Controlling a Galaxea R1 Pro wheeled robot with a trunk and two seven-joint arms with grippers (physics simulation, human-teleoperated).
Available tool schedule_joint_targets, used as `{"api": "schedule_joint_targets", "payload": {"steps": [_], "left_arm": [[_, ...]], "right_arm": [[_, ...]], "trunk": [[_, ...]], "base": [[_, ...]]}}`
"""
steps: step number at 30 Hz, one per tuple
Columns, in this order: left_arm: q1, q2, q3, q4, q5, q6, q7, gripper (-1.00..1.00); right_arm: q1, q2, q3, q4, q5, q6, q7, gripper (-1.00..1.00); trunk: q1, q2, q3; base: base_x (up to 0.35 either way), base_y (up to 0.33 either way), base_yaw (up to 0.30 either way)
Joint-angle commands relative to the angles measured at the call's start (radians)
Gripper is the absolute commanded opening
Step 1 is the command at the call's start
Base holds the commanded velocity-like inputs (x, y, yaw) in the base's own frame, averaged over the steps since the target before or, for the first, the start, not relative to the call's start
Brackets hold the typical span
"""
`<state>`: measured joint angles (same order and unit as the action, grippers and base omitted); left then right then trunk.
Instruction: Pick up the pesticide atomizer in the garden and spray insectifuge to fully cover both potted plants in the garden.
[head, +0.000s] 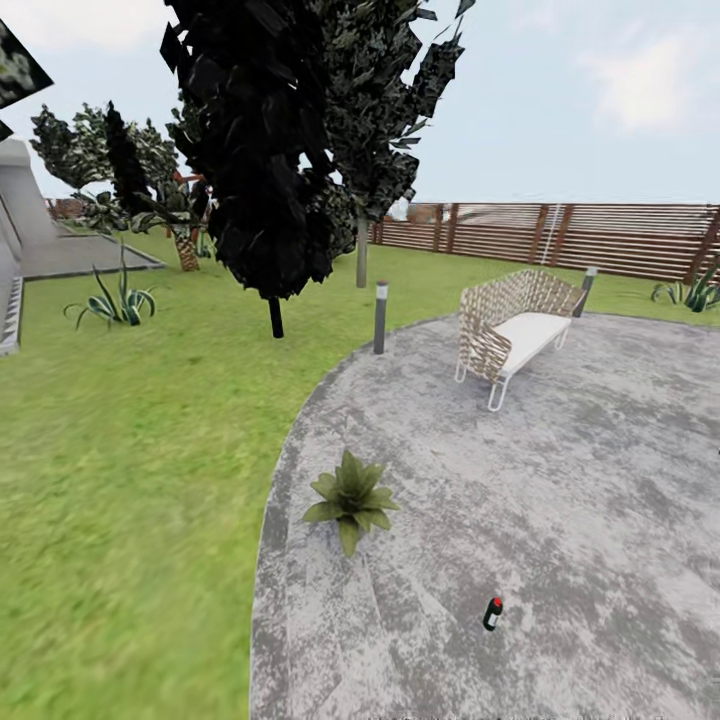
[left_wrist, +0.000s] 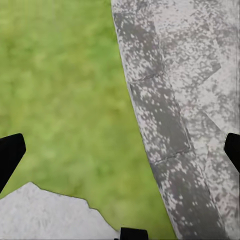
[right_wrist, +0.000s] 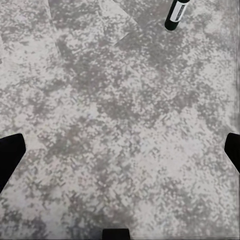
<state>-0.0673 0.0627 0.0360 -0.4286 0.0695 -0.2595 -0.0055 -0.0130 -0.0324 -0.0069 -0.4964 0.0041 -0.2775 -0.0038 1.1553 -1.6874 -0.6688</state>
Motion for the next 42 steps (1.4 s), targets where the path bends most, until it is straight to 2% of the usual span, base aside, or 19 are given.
{"api": "schedule_joint_targets", "payload": {"steps": [1,42], "left_arm": [[0.000,0.000,-0.001,0.000,0.007,-0.003,-0.001,1.00],[0.000,0.000,-0.001,0.001,0.007,-0.003,-0.001,1.00]], "right_arm": [[-0.001,0.000,-0.001,0.001,0.000,-0.003,0.000,1.00],[-0.001,-0.003,0.000,-0.004,0.000,-0.003,0.006,1.00]], "trunk": [[0.004,-0.008,-0.004],[0.161,-0.295,-0.133]], "base": [[0.000,0.000,-0.300],[0.000,0.000,-0.300]]}}
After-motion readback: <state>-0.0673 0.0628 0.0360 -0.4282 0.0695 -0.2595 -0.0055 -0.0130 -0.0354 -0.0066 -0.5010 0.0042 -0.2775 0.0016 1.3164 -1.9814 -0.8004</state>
